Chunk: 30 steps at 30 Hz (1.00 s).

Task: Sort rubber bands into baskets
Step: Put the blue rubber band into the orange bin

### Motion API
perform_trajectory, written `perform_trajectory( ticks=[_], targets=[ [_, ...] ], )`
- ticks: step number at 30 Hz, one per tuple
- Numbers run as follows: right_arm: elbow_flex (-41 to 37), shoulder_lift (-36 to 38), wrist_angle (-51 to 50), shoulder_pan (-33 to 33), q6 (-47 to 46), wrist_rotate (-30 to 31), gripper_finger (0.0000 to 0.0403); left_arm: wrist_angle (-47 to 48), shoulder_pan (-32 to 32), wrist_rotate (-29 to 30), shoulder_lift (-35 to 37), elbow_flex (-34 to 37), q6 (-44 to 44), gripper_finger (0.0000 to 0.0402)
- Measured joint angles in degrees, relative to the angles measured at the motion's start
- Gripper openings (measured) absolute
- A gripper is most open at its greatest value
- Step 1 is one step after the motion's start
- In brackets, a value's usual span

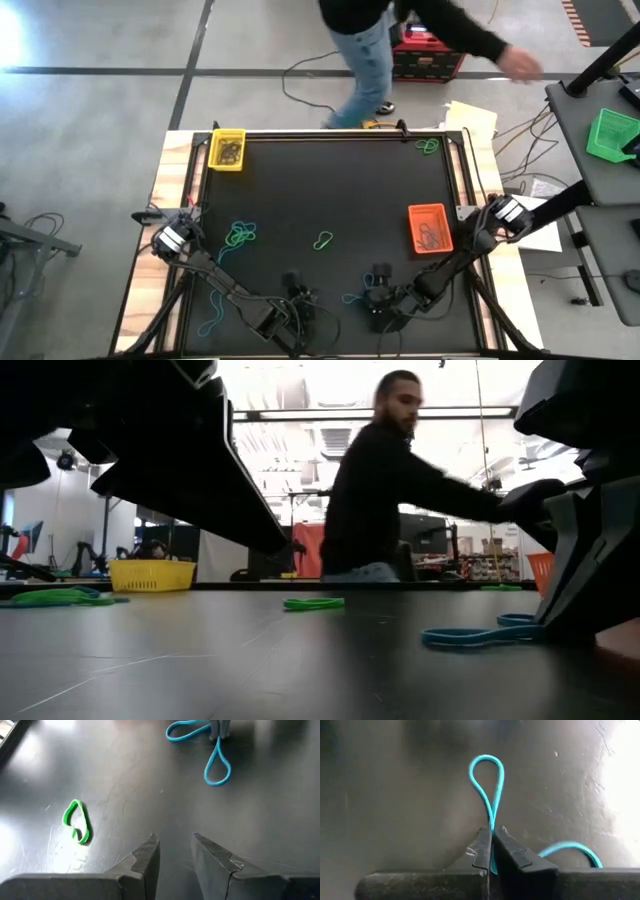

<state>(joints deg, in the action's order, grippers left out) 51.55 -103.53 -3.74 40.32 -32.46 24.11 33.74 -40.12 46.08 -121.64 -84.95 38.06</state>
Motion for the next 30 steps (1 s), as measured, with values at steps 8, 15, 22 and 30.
perform_trajectory(
  ticks=[8,15,22,30],
  targets=[
    [-0.3,18.7,-20.2,0.4,-1.9,4.8,0.0009,1.3,0.0,0.1,0.0,0.4,2.0,0.0097],
    [-0.3,35.1,-33.5,0.0,-4.7,7.1,0.0009,1.3,0.0,0.1,0.0,1.2,3.4,0.0097],
    [2.5,46.1,-55.4,0.0,-13.9,7.9,0.0009,1.2,-0.1,0.1,0.0,1.6,4.6,0.0097],
    [9.7,51.5,-76.8,0.0,-25.6,8.5,0.0009,1.2,-0.1,0.0,0.0,1.6,6.7,0.0097]
  ],
)
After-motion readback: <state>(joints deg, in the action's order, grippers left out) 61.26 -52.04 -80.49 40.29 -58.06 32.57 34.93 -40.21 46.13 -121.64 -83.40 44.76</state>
